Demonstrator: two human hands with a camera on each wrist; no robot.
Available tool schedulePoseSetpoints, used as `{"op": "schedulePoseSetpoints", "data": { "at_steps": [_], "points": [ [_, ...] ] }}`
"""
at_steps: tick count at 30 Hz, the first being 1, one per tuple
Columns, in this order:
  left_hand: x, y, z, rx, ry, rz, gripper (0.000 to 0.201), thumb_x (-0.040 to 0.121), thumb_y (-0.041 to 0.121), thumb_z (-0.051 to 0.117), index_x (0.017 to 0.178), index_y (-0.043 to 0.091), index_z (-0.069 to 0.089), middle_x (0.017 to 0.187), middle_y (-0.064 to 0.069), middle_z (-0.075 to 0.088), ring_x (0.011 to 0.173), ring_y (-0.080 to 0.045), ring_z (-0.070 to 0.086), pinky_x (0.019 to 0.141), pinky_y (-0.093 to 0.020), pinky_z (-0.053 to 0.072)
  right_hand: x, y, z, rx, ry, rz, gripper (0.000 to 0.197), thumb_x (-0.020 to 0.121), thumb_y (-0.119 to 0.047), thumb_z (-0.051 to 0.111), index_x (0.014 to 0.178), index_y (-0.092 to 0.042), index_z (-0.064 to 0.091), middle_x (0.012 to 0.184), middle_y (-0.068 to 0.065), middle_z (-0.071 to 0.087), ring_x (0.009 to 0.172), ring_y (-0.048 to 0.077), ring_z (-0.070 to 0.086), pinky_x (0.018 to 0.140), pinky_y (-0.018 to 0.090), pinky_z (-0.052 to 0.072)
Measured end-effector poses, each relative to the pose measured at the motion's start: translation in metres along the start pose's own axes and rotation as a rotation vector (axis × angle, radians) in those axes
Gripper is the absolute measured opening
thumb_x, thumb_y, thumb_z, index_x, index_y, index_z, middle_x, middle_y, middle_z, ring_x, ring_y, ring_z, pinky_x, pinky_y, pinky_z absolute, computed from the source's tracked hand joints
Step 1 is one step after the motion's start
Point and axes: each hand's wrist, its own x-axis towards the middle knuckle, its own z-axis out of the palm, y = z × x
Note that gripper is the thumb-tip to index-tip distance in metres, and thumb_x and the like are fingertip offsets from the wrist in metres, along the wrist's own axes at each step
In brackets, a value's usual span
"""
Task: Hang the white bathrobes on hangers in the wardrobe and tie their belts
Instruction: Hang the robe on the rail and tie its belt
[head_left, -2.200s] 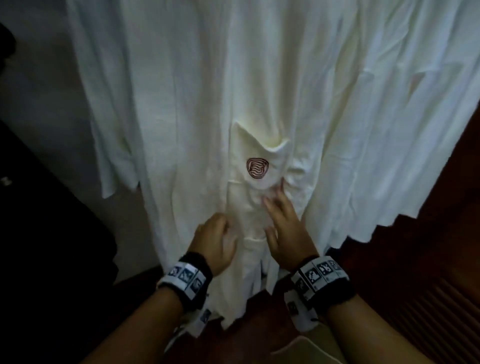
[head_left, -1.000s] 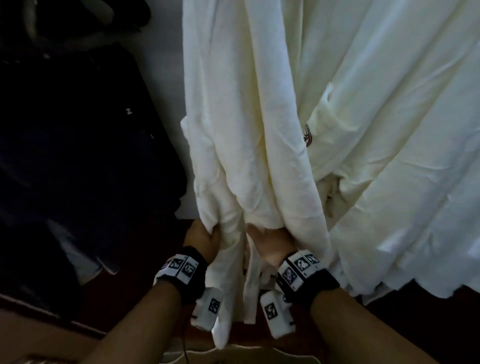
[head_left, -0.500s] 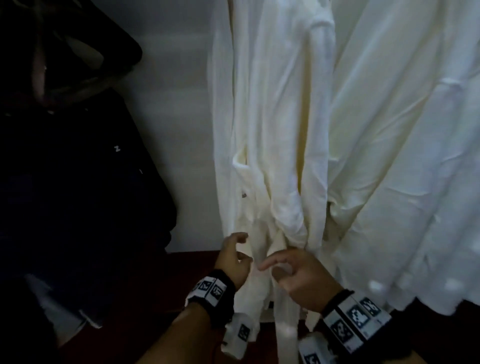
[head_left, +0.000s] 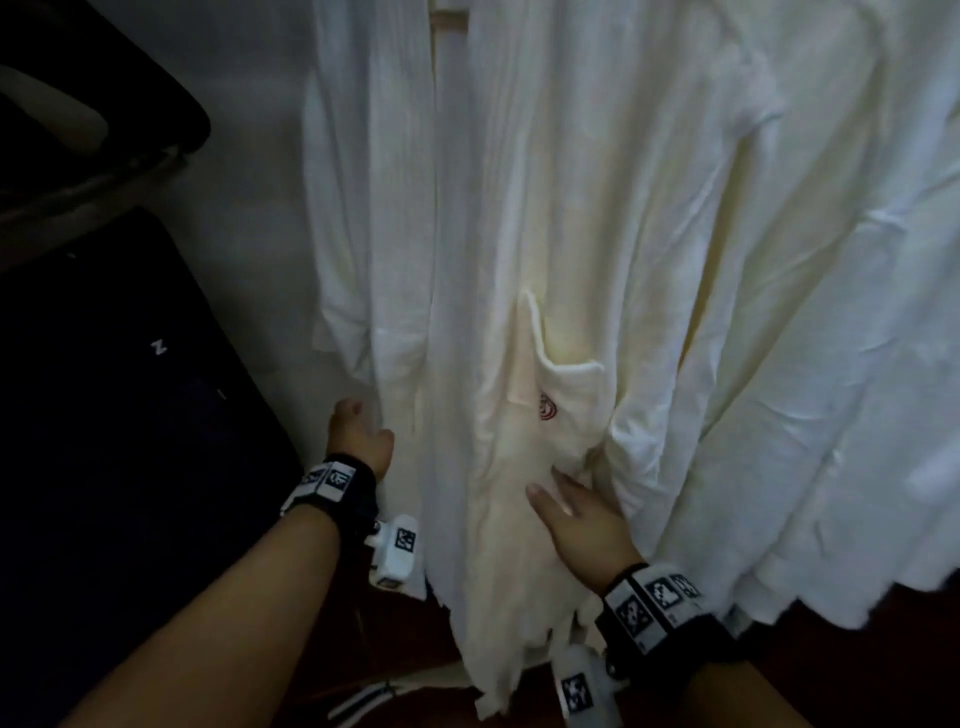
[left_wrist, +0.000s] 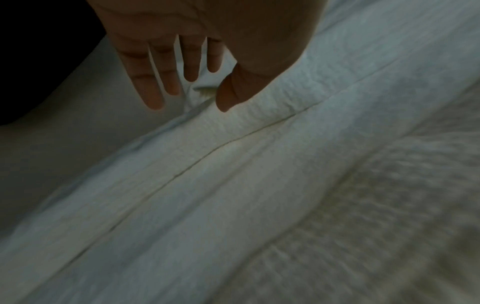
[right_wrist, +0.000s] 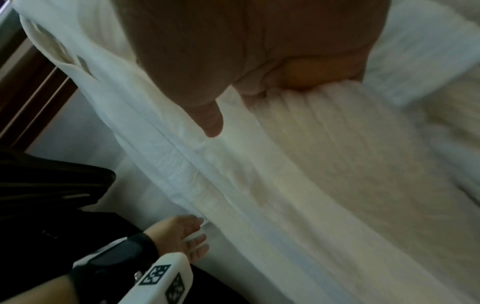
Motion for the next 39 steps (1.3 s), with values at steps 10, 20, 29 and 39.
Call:
{"op": "schedulePoseSetpoints", "data": {
  "at_steps": [10,20,29,39],
  "points": [
    [0.015,0.025,-0.012,0.266,-0.246,0.18,0.051,0.086,0.038,0.065,0.127,0.009,0.057,0.124,-0.017,0.062,0.11,-0.033,0.06,0.089,-0.032,0.048,0.003,0.007,0.04,-0.066,0.105,-0.079,0.012,0.085,-0.036,0.068,0.086,-0.027,0.077,0.095,-0.008,0.072,0.091,0.003,0.063,0.087,0.024,0.051],
    [-0.067,0.024,-0.019,0.085,-0.71,0.509,0.013,0.084,0.008,0.059,0.091,0.005,0.069,0.084,-0.006,0.072,0.076,-0.014,0.068,0.07,-0.031,0.056,0.017,-0.003,0.099,-0.311,0.143,-0.094,0.047,0.08,-0.055,0.054,0.11,-0.023,0.07,0.114,0.012,0.066,0.114,0.028,0.054,0.09,0.03,0.049],
    [-0.013,-0.046,-0.015,-0.074,-0.348,-0.024,0.046,0.079,-0.009,0.046,0.119,0.014,0.053,0.114,-0.006,0.057,0.108,-0.027,0.055,0.09,-0.034,0.047,0.005,0.019,0.076,-0.15,0.232,-0.05,0.036,0.084,-0.021,0.057,0.052,-0.026,0.04,0.062,0.004,0.05,0.059,0.017,0.048,0.05,0.02,0.027],
    [-0.027,0.0,0.014,-0.098,-0.751,0.1,0.07,0.081,-0.015,0.057,0.143,0.004,0.031,0.14,-0.013,0.044,0.13,-0.028,0.042,0.102,-0.036,0.039,-0.013,0.036,0.032,-0.09,0.189,-0.007,0.041,0.073,-0.036,0.046,0.072,0.001,0.063,0.069,0.018,0.062,0.065,0.027,0.058,0.055,0.029,0.042]
  ]
}}
